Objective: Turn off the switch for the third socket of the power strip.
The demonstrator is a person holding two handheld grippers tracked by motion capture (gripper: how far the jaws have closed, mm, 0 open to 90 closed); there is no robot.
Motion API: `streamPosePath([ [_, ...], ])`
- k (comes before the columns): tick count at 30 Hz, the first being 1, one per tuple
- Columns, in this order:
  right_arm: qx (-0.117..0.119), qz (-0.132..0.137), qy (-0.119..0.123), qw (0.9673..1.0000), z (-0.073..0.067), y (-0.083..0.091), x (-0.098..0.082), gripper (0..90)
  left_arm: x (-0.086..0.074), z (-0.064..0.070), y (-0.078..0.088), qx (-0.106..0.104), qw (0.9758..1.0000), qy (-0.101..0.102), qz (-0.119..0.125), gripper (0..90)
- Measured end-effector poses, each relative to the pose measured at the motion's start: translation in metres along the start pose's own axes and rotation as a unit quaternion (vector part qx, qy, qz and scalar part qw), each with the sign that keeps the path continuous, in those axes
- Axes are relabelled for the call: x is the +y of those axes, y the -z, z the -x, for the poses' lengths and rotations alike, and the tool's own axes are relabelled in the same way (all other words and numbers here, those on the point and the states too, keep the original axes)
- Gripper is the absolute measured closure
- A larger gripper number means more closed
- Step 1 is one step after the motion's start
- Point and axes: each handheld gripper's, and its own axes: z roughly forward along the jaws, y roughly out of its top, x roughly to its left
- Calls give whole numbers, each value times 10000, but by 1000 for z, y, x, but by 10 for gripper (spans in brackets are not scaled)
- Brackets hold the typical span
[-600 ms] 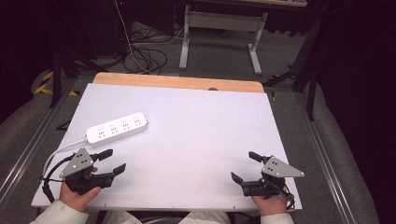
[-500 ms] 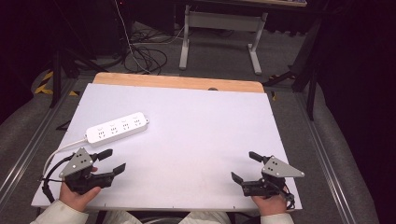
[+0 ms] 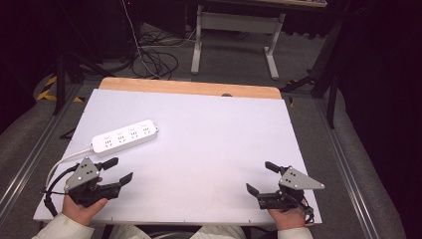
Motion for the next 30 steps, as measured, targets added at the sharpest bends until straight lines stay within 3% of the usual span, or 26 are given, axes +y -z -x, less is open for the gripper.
streamPosePath([
  [2, 13, -25, 6, 10000, 0, -1, 0, 64, 2, 2, 0, 99, 9999, -56, -44, 329],
  [11, 29, -35, -4, 10000, 0, -2, 0, 64, 7, -4, 0, -131, 9996, 211, -141, 323],
  [18, 63, -71, -11, 10000, -1, -4, 0, 64, 24, -12, 3, -134, 9991, 141, -368, 332],
  [26, 79, -100, -26, 9999, -1, -5, -1, 65, 38, -23, 5, 41, 9989, 377, -280, 349],
  [30, 107, -100, -20, 9999, -2, -6, -1, 66, 47, -28, 7, 72, 9991, 326, -251, 369],
])
